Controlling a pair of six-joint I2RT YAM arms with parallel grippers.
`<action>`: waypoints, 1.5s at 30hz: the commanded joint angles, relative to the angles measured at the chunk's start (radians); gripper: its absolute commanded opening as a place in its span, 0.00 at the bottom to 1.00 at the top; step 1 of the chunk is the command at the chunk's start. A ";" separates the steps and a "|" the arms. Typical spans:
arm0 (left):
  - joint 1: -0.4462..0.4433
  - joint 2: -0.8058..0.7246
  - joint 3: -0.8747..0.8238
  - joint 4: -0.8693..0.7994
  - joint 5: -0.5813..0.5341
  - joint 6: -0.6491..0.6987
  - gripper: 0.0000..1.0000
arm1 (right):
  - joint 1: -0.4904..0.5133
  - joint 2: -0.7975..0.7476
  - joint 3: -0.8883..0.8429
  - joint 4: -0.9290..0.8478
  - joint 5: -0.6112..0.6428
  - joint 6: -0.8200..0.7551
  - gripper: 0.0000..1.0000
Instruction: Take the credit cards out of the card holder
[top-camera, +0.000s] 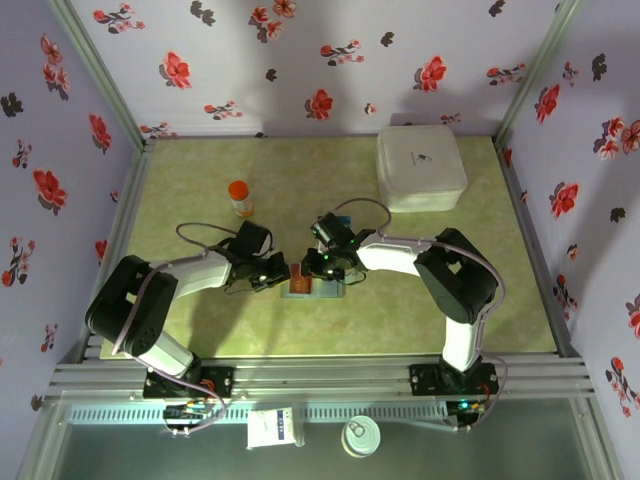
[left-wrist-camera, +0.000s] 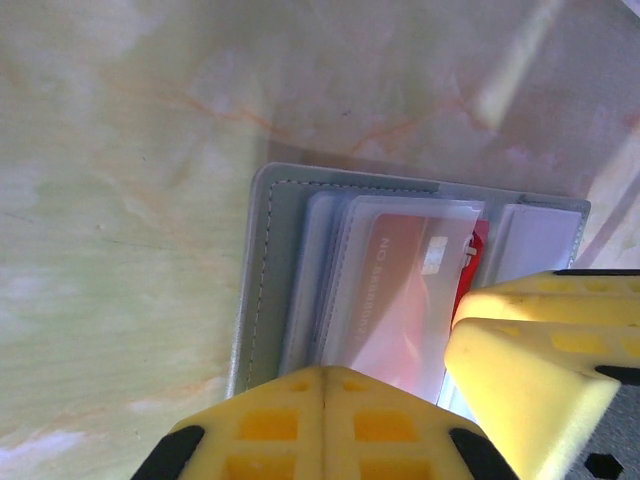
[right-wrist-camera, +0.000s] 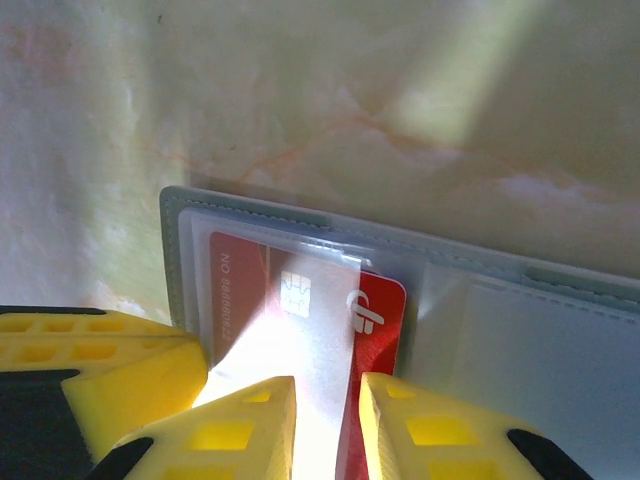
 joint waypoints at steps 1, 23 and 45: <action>0.007 0.007 -0.006 -0.029 -0.019 0.016 0.03 | 0.009 -0.006 0.017 -0.093 0.067 -0.036 0.25; 0.007 -0.049 0.001 -0.039 -0.013 0.005 0.04 | 0.009 -0.059 0.007 -0.090 0.081 -0.056 0.25; -0.036 0.023 0.077 -0.082 -0.031 0.030 0.02 | 0.009 -0.071 -0.058 0.032 0.006 0.002 0.26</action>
